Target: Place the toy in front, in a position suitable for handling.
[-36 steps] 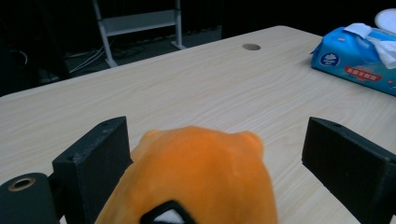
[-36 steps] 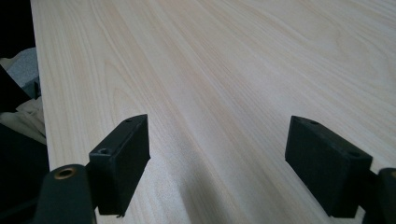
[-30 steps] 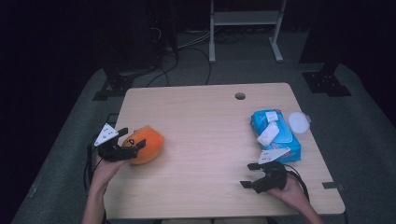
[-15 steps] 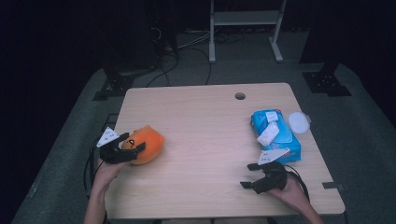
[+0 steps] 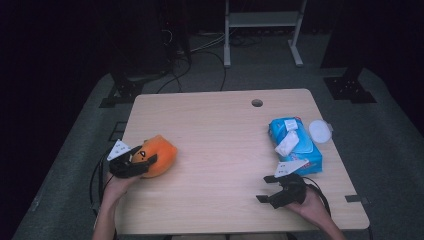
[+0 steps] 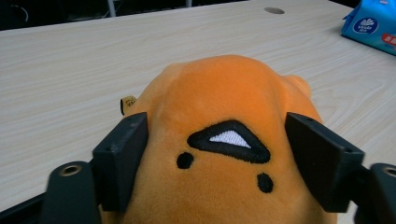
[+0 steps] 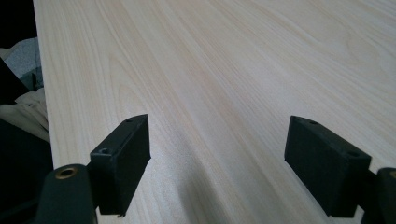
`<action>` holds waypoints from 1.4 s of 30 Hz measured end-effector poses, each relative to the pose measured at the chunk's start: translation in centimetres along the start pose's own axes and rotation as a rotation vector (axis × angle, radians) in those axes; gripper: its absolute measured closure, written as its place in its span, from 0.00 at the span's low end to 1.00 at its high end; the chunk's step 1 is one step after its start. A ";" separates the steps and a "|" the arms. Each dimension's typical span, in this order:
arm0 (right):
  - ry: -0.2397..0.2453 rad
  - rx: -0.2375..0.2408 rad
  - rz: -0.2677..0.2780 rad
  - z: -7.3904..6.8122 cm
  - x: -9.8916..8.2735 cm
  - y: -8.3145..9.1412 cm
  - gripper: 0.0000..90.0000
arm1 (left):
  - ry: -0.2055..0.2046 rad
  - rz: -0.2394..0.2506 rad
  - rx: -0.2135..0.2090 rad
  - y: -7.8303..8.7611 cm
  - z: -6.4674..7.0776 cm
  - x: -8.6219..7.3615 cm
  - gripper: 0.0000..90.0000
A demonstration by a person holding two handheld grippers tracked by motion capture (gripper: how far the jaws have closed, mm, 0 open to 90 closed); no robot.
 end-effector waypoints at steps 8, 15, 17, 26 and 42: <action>0.000 -0.001 -0.007 -0.1 0.0 -0.1 0.24 | -0.001 0.004 -0.003 0.2 0.0 -0.1 0.41; 0.000 -0.003 -0.005 -0.1 0.0 -0.1 0.24 | 0.008 0.003 0.007 0.3 0.0 0.1 0.48; 0.002 -0.004 -0.004 -0.1 0.0 -0.1 0.24 | 0.023 0.002 0.012 0.3 0.1 0.3 0.49; 0.004 -0.008 -0.001 0.0 0.0 0.0 0.24 | 0.072 0.051 0.002 0.9 -0.3 0.8 0.54; 0.006 -0.012 -0.003 0.1 0.0 0.1 0.24 | 0.064 0.154 -0.097 1.8 2.3 3.6 0.55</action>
Point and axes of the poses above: each handheld gripper's, and its own axes: y roughly backward along the jaws, x roughly out of its top, z roughly to its right, the point moved 5 cm from there along -y, roughly forward along the jaws, and after that the axes turned 3 degrees about y, right-handed, at the moved point
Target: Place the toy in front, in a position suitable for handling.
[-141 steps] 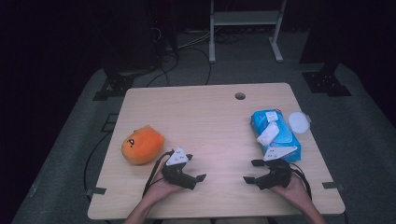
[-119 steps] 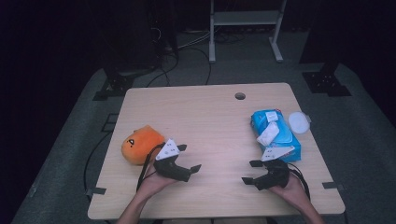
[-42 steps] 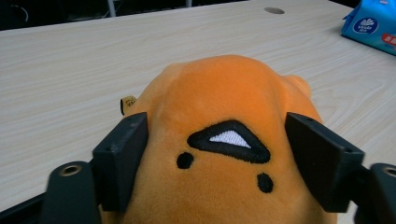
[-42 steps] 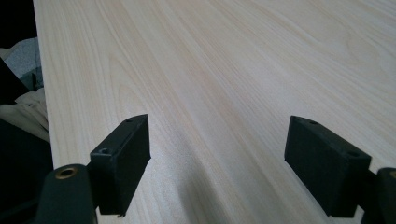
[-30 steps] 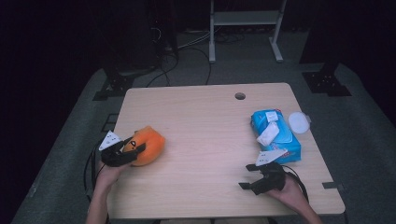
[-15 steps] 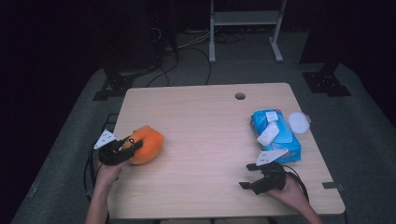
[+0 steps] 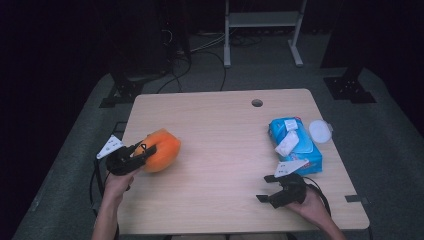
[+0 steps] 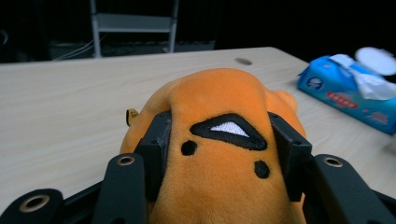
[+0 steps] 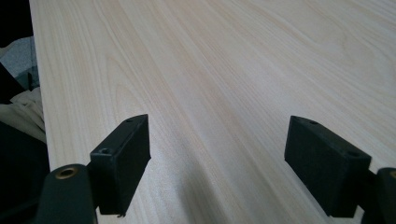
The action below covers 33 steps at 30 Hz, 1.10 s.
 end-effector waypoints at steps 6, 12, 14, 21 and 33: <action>0.000 -0.002 0.004 0.1 0.0 0.1 0.24 | -0.043 0.002 -0.090 -0.9 3.0 1.0 0.55; -0.002 -0.012 0.005 0.2 0.0 0.3 0.24 | -0.089 -0.007 -0.171 -2.1 6.2 1.4 0.55; 0.001 -0.018 0.002 0.3 0.0 0.4 0.24 | -0.099 -0.015 -0.199 -2.6 7.4 1.4 0.55; -0.003 -0.038 0.005 0.6 -0.1 0.9 0.24 | -0.138 -0.046 -0.264 -4.2 10.3 0.9 0.55; 0.009 -0.085 -0.021 1.0 -0.5 2.3 0.24 | -0.197 -0.120 -0.385 -8.1 14.8 -1.2 0.54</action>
Point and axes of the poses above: each handheld gripper's, and its own axes: y roughly backward along the jaws, x roughly out of its top, z roughly to its right, the point moved 5 cm from there along -y, roughly forward along the jaws, and after that the axes turned 3 degrees about y, right-handed, at the moved point
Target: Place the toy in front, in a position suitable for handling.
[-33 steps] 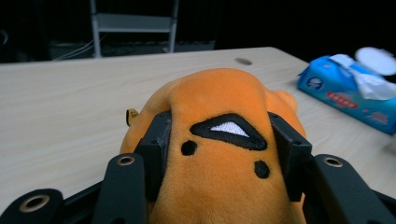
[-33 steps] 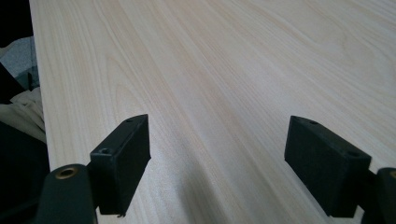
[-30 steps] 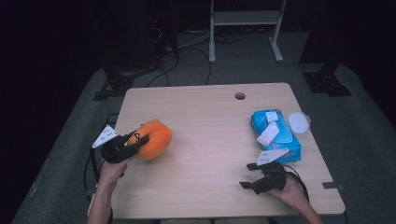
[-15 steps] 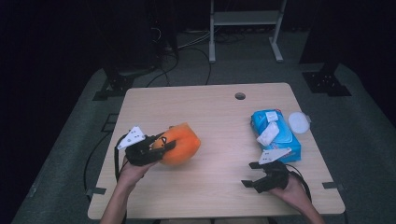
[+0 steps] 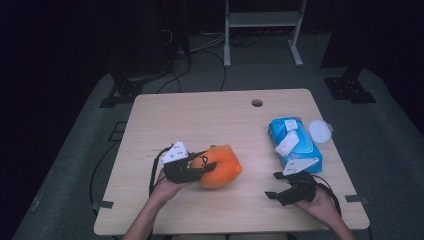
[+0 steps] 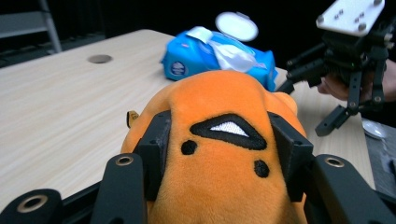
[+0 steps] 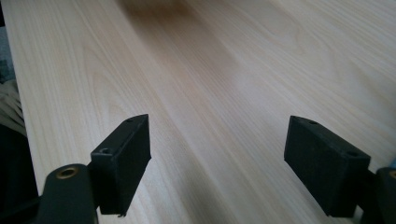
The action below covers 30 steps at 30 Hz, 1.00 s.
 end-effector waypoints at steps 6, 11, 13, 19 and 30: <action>-0.017 -0.014 0.036 0.7 0.1 1.5 0.24 | -0.022 -0.047 -0.055 -2.4 1.4 -1.1 0.54; -0.030 -0.058 0.083 1.8 0.4 3.0 0.24 | -0.034 -0.070 -0.089 -3.6 2.2 -2.4 0.53; -0.024 -0.086 0.096 2.4 0.7 3.5 0.25 | -0.029 -0.058 -0.098 -3.7 2.3 -2.6 0.53; -0.019 -0.149 0.146 3.9 1.5 5.1 0.25 | -0.033 -0.073 -0.116 -3.5 2.3 -3.1 0.47; -0.035 -0.250 0.170 8.4 2.9 5.1 0.26 | -0.039 -0.087 -0.130 -3.5 2.6 -3.4 0.40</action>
Point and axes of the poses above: each handheld gripper's, and its own axes: y roughly backward along the jaws, x roughly out of its top, z roughly to its right, the point moved 5 cm from there along -y, roughly forward along the jaws, and after that the axes turned 3 degrees about y, right-handed, at the moved point
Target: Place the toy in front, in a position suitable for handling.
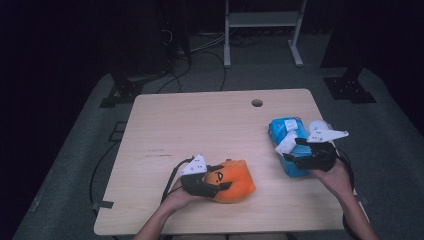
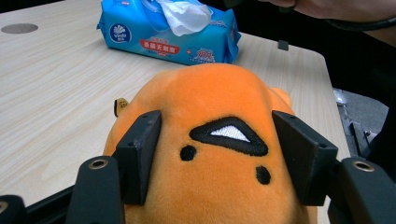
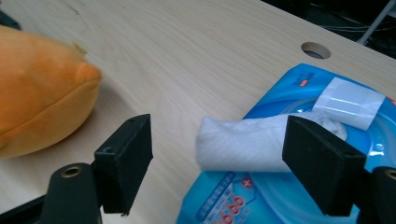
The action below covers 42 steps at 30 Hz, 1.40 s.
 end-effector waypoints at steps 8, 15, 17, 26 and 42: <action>-0.017 -0.028 -0.031 1.9 -0.3 -1.8 0.30 | 0.006 0.006 -0.012 -0.1 0.1 -0.2 0.38; -0.026 -0.040 -0.059 2.3 -1.2 -3.2 0.35 | 0.005 0.006 -0.014 0.0 0.1 -0.3 0.38; -0.031 -0.042 -0.056 2.5 -1.5 -3.5 0.38 | 0.005 0.006 -0.014 0.0 0.1 -0.3 0.38; -0.049 -0.091 -0.050 2.9 -2.1 -3.6 0.57 | -0.004 0.000 -0.013 0.0 0.2 -0.3 0.37; -0.084 -0.125 -0.049 3.1 -1.8 -3.1 0.90 | -0.010 -0.002 -0.012 -0.1 0.3 -0.4 0.35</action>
Point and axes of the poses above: each handheld gripper's, and its own axes: y roughly backward along the jaws, x roughly out of its top, z roughly to its right, the point moved 5 cm from there along -y, roughly forward along the jaws, and after that the axes turned 3 degrees about y, right-handed, at the moved point
